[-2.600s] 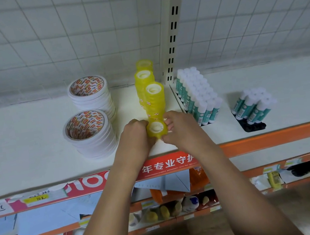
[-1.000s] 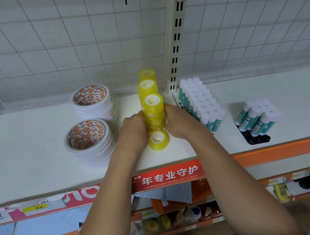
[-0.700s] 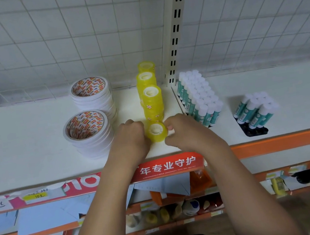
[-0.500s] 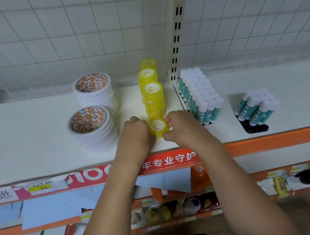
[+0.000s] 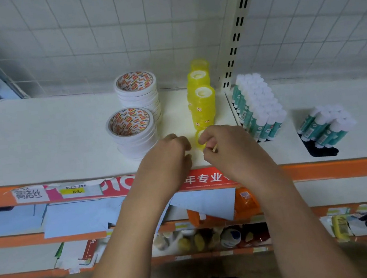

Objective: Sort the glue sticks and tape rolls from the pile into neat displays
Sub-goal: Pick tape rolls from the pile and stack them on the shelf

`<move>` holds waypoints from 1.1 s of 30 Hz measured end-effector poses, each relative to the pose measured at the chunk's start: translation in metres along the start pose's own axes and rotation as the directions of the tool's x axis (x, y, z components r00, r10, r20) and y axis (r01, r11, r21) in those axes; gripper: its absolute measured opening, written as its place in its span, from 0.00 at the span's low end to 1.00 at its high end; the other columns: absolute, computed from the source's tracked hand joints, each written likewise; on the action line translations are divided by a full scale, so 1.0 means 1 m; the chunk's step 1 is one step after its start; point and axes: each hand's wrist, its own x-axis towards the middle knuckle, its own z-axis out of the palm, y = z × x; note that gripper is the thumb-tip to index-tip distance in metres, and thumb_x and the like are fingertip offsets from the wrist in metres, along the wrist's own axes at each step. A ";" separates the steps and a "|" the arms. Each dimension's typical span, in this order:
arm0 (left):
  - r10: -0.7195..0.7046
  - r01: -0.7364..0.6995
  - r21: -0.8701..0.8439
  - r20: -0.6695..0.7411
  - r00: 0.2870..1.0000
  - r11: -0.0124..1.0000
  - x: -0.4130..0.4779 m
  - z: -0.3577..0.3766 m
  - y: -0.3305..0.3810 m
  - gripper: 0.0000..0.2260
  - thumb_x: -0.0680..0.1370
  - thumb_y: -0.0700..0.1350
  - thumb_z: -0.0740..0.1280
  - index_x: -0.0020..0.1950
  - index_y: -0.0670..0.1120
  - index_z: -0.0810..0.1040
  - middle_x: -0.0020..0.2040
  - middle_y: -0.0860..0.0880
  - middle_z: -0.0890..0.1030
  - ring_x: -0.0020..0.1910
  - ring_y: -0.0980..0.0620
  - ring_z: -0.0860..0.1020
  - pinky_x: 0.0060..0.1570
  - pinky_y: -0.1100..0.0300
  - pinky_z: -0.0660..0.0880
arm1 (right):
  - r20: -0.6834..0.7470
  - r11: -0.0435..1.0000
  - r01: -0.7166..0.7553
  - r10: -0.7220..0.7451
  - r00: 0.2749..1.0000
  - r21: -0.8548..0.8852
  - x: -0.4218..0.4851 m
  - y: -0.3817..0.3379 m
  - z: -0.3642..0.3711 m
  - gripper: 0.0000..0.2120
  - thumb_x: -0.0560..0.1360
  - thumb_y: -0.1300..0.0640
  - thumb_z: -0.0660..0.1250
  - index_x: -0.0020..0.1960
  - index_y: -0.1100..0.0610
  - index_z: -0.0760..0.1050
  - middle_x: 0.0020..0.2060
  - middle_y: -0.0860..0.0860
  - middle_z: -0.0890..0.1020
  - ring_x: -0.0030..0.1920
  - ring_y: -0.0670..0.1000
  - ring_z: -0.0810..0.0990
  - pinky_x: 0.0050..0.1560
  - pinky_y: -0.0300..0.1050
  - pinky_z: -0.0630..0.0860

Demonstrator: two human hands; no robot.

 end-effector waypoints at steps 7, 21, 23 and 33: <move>-0.166 0.170 0.061 -0.074 0.983 0.984 -0.094 -0.069 -0.076 0.08 0.79 0.49 0.61 0.55 0.51 0.77 0.52 0.50 0.79 0.51 0.46 0.78 0.48 0.50 0.76 | 0.036 0.969 0.244 -0.246 0.969 0.048 -0.003 -0.119 0.042 0.11 0.74 0.58 0.64 0.53 0.49 0.80 0.41 0.46 0.81 0.43 0.51 0.80 0.46 0.47 0.77; -0.477 0.560 0.139 -0.383 0.791 0.817 -0.264 -0.182 -0.325 0.12 0.80 0.49 0.61 0.61 0.48 0.77 0.57 0.48 0.77 0.55 0.45 0.75 0.48 0.52 0.73 | 0.214 0.821 0.543 -0.570 0.793 0.175 0.009 -0.415 0.235 0.22 0.78 0.53 0.64 0.71 0.51 0.68 0.65 0.52 0.73 0.64 0.56 0.72 0.62 0.53 0.72; -0.465 0.552 0.128 -0.403 0.788 0.824 -0.267 -0.191 -0.347 0.14 0.80 0.50 0.61 0.62 0.47 0.77 0.57 0.47 0.77 0.55 0.44 0.75 0.51 0.49 0.73 | 0.194 0.837 0.521 -0.546 0.815 0.169 0.014 -0.434 0.247 0.22 0.78 0.54 0.63 0.72 0.51 0.67 0.65 0.52 0.72 0.65 0.55 0.71 0.63 0.52 0.71; -0.381 0.444 0.087 -0.381 0.842 0.892 -0.214 -0.196 -0.426 0.15 0.79 0.50 0.62 0.65 0.49 0.75 0.59 0.50 0.76 0.56 0.47 0.75 0.47 0.54 0.73 | 0.100 0.889 0.428 -0.447 0.889 0.162 0.067 -0.457 0.270 0.17 0.78 0.54 0.65 0.66 0.52 0.74 0.62 0.50 0.76 0.61 0.51 0.75 0.60 0.49 0.73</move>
